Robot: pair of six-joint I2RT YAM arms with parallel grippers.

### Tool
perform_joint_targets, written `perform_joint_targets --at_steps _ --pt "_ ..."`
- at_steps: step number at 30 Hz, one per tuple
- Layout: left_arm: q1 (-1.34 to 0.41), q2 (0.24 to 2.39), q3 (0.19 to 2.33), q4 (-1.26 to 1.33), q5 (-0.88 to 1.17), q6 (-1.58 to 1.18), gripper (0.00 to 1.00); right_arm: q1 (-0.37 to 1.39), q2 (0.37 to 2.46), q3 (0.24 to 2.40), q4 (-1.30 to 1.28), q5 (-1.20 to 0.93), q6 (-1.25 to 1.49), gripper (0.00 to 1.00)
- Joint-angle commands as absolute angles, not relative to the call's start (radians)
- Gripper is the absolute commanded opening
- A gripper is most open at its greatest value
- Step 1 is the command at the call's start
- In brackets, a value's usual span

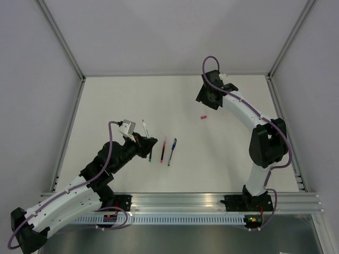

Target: Insert the pens into the pen caps

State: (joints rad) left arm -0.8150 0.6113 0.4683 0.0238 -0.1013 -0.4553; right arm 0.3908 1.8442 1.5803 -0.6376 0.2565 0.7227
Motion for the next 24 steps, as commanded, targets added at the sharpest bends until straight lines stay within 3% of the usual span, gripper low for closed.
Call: perform_joint_targets --at_steps 1,14,24 --pt "-0.816 0.569 0.462 0.006 -0.179 -0.468 0.02 0.400 1.862 1.609 -0.683 0.356 1.038 0.65" --pt "-0.816 0.558 0.466 -0.035 -0.213 -0.483 0.02 0.399 2.075 1.710 -0.793 0.419 1.256 0.58" --pt "-0.816 0.571 0.468 -0.031 -0.212 -0.491 0.02 0.397 2.217 1.844 -0.870 0.428 1.273 0.51"
